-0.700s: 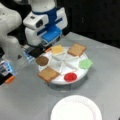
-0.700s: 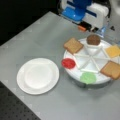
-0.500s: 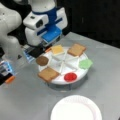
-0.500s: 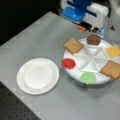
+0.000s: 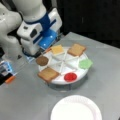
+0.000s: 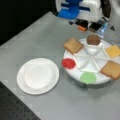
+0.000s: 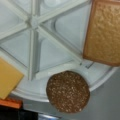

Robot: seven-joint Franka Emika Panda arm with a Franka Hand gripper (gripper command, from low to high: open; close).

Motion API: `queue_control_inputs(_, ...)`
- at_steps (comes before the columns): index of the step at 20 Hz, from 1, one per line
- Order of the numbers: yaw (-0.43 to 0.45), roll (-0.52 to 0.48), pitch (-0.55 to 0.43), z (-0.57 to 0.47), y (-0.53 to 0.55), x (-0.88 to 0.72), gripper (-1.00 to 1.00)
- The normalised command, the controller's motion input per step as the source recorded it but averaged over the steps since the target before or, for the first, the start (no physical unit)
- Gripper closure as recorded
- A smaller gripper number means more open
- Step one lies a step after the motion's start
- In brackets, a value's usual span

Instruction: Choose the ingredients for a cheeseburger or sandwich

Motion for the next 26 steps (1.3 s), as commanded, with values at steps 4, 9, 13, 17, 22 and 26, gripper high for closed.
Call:
queue_control_inputs(4,-0.004,0.296,0.026,-0.1,-0.17,-0.01,-1.0)
queue_control_inputs(9,-0.033,0.31,0.044,-0.09,0.03,0.06,-1.0)
queue_control_inputs(13,-0.033,0.496,0.085,-0.13,-0.05,0.07,-1.0)
queue_control_inputs(17,0.019,0.542,0.068,-0.16,-0.3,0.04,-1.0)
queue_control_inputs(22,0.044,0.43,0.021,-0.15,-0.39,0.06,-1.0)
queue_control_inputs(26,0.079,0.384,-0.008,-0.14,-0.26,0.13,-1.0)
